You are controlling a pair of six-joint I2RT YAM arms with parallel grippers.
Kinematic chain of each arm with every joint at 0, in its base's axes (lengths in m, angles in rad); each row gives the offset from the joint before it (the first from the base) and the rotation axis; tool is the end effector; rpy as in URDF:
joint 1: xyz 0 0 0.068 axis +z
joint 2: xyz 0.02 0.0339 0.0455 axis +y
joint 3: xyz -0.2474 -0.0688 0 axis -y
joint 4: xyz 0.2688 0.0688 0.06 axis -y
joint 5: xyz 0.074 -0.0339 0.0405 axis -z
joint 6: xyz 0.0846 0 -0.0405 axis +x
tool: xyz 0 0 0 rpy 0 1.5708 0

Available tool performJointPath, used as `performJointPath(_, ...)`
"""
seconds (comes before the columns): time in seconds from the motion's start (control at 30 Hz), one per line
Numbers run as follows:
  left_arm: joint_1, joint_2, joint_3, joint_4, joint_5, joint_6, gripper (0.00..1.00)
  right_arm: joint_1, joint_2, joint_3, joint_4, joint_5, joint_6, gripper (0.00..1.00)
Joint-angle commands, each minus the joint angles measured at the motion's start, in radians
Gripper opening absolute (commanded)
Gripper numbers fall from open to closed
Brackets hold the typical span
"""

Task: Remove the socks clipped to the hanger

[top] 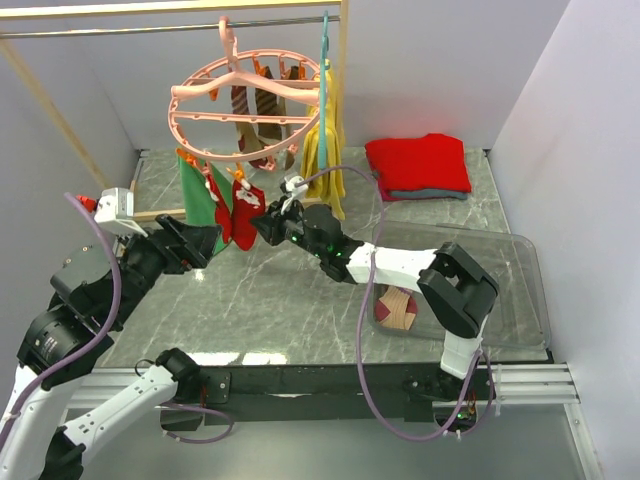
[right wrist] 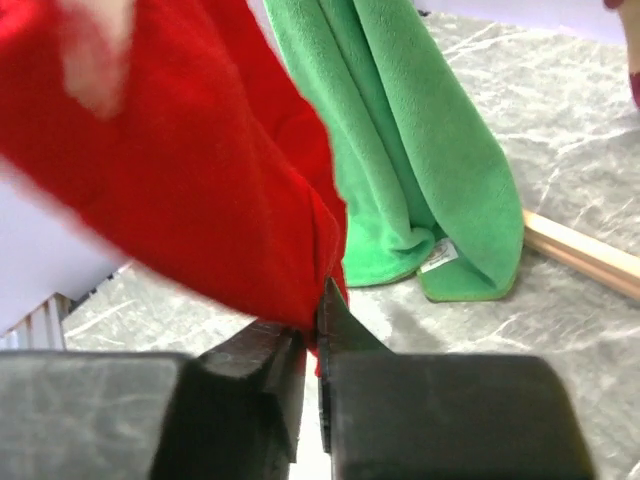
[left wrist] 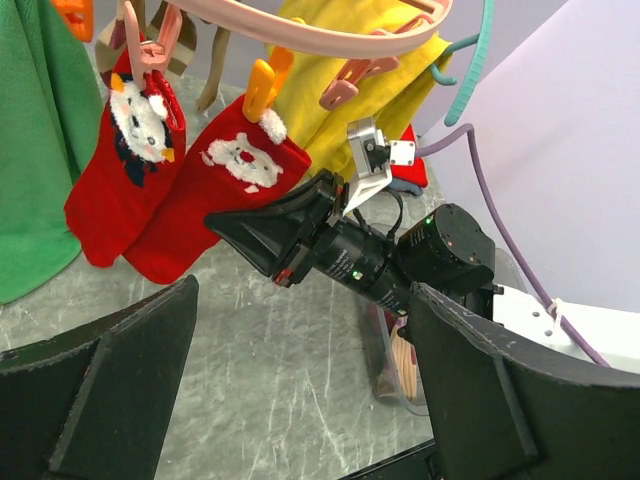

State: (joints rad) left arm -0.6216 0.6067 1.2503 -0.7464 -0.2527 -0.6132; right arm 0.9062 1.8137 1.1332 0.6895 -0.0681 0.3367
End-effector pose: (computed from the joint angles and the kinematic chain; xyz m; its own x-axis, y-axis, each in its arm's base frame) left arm 0.1350 -0.0707 0.4479 -0.2764 -0.4875 -0.8283 0.2478 0.7966 -0.5515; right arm 0.2943 0.3850 0.2326 -0.2681 0.1923 -0.9440 -0.7827 0.5279 0.3298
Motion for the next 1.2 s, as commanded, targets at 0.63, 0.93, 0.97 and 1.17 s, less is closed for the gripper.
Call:
performJointPath(0.63, -0.003, 0.323, 0.121, 0.102, -0.155, -0.077, 0.75, 0.189, -0.241, -0.035, -0.258, 0.382, -0.191, 0.0)
performJointPath(0.93, -0.001, 0.38, 0.155, 0.151, -0.166, -0.051, 0.68, 0.264, -0.243, 0.002, -0.315, 0.568, -0.222, 0.0)
performJointPath(0.97, -0.001, 0.381, 0.15, 0.159, -0.16, -0.048, 0.68, 0.27, -0.238, 0.008, -0.324, 0.583, -0.225, 0.0)
performJointPath(1.17, -0.001, 0.413, 0.139, 0.202, -0.164, -0.04, 0.68, 0.309, -0.221, 0.054, -0.369, 0.701, -0.245, 0.0)
